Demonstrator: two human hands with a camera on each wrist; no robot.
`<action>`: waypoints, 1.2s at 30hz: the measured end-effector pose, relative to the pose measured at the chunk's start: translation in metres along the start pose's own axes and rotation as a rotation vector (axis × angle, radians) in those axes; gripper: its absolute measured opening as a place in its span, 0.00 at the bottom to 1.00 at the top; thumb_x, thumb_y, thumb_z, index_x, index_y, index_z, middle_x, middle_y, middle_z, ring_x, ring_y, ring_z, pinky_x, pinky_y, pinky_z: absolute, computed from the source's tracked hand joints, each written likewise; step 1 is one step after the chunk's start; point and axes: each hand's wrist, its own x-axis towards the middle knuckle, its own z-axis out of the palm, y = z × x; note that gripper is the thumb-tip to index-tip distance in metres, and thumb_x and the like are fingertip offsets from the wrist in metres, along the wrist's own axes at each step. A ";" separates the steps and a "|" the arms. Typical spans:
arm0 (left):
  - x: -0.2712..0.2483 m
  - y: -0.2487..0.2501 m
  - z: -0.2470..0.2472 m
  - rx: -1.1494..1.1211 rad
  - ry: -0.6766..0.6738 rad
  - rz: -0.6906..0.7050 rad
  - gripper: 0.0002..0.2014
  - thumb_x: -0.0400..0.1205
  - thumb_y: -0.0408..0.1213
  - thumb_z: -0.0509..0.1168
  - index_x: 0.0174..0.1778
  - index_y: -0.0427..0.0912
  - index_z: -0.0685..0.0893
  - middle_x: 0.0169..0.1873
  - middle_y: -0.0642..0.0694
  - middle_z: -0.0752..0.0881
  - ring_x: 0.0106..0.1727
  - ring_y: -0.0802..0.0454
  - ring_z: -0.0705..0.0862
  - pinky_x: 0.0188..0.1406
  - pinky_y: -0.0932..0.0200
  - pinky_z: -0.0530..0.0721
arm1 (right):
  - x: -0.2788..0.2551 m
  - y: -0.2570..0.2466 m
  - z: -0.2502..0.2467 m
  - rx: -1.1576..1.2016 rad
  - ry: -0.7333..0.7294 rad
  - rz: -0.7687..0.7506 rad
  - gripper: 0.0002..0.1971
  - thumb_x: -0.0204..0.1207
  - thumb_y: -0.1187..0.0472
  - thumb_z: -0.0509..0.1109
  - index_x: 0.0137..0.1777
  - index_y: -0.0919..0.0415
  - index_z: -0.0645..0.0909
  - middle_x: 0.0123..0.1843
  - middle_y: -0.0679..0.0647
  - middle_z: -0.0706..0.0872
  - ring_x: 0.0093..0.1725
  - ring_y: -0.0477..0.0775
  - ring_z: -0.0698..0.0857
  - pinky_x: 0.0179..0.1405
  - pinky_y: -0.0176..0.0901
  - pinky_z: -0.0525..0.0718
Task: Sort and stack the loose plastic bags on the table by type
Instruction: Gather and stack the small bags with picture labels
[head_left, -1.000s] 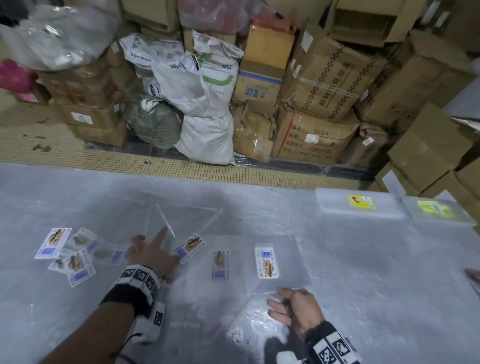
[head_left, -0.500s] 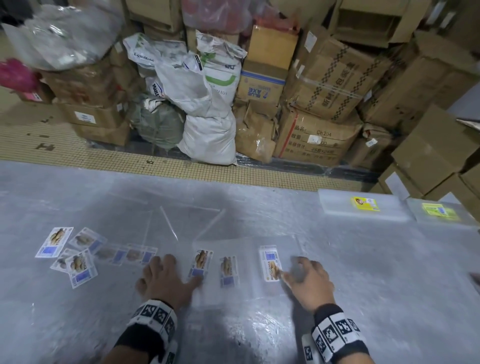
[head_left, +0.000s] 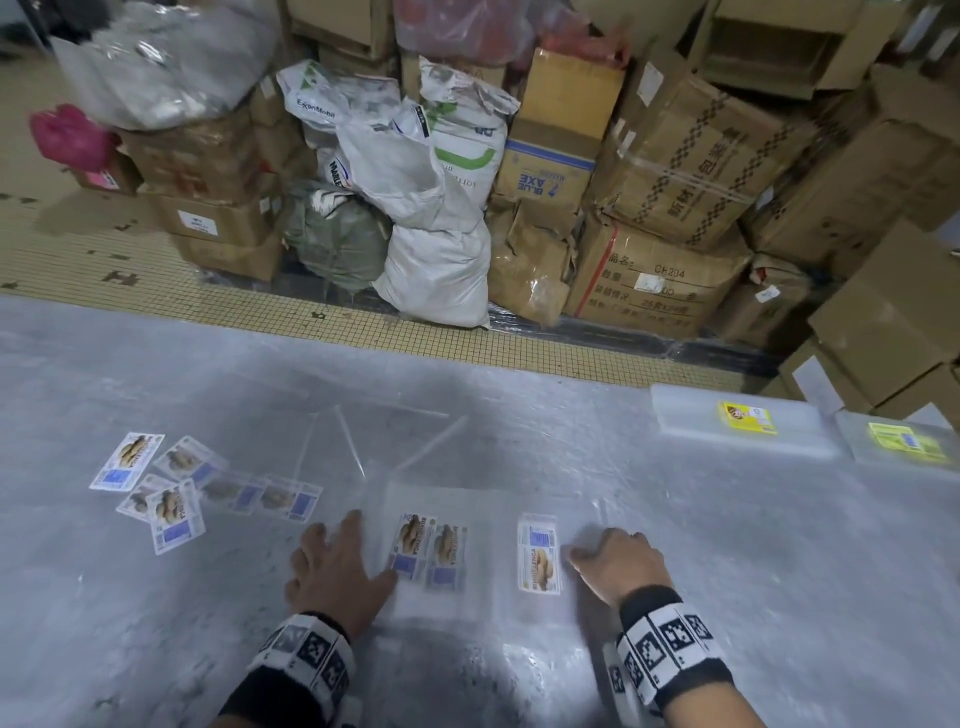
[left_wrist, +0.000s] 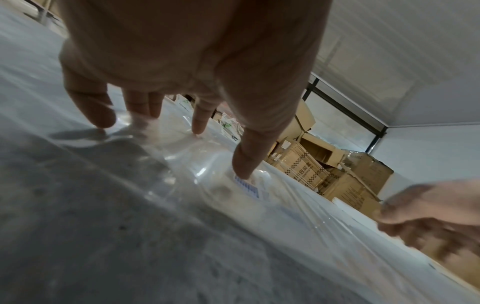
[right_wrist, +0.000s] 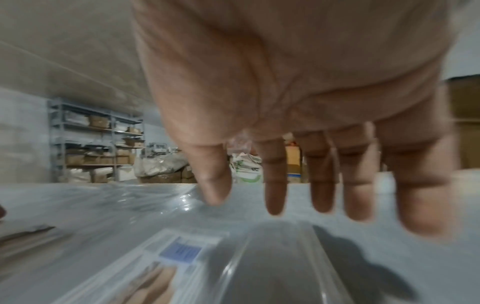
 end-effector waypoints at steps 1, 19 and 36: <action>-0.002 -0.001 0.000 -0.010 0.000 -0.005 0.41 0.75 0.57 0.68 0.81 0.58 0.54 0.79 0.42 0.49 0.79 0.37 0.57 0.76 0.37 0.64 | 0.004 -0.004 -0.007 -0.025 0.036 -0.024 0.26 0.78 0.38 0.61 0.67 0.57 0.74 0.64 0.57 0.78 0.62 0.58 0.78 0.63 0.52 0.81; -0.021 -0.018 0.005 0.083 -0.129 0.067 0.66 0.55 0.52 0.84 0.80 0.74 0.43 0.82 0.50 0.34 0.83 0.39 0.40 0.81 0.36 0.51 | 0.035 -0.075 0.013 -0.179 -0.038 -0.734 0.38 0.63 0.35 0.72 0.73 0.48 0.69 0.65 0.52 0.72 0.66 0.56 0.70 0.65 0.53 0.67; -0.029 -0.007 0.021 0.021 -0.031 0.039 0.62 0.56 0.65 0.80 0.81 0.74 0.47 0.83 0.48 0.41 0.83 0.38 0.51 0.78 0.32 0.58 | 0.020 -0.043 0.015 0.183 -0.044 -0.693 0.28 0.74 0.49 0.73 0.73 0.54 0.74 0.70 0.50 0.75 0.71 0.52 0.70 0.72 0.48 0.71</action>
